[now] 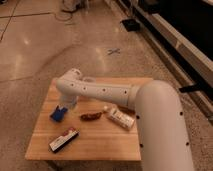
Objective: Wipe the white sponge on the table
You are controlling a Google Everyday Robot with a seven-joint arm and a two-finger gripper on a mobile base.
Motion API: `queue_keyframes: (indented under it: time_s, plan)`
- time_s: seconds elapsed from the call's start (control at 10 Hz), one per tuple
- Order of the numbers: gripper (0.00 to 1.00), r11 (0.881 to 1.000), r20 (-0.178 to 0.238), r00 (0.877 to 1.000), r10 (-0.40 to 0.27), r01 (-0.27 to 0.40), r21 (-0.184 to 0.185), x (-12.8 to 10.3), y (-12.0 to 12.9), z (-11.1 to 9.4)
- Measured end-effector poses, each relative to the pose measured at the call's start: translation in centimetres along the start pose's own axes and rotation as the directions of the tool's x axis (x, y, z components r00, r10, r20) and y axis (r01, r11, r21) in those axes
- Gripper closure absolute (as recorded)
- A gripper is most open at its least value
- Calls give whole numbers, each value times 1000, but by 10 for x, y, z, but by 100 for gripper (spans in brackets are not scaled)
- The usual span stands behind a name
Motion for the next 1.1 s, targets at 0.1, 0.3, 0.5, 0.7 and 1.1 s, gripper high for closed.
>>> queue_keyframes:
  time_s: [0.1,0.3,0.5,0.7,1.1]
  plan:
    - [35,1000,-1,1000,-19,19,-10,4,-4,9]
    - [35,998,-4,999,-51,50,-34,8,-14,26]
    - [35,996,-8,997,-76,75,-53,12,-32,44]
    - [35,996,-6,997,-77,77,-49,17,-46,50]
    - [35,993,1,995,-102,102,-53,19,-70,62]
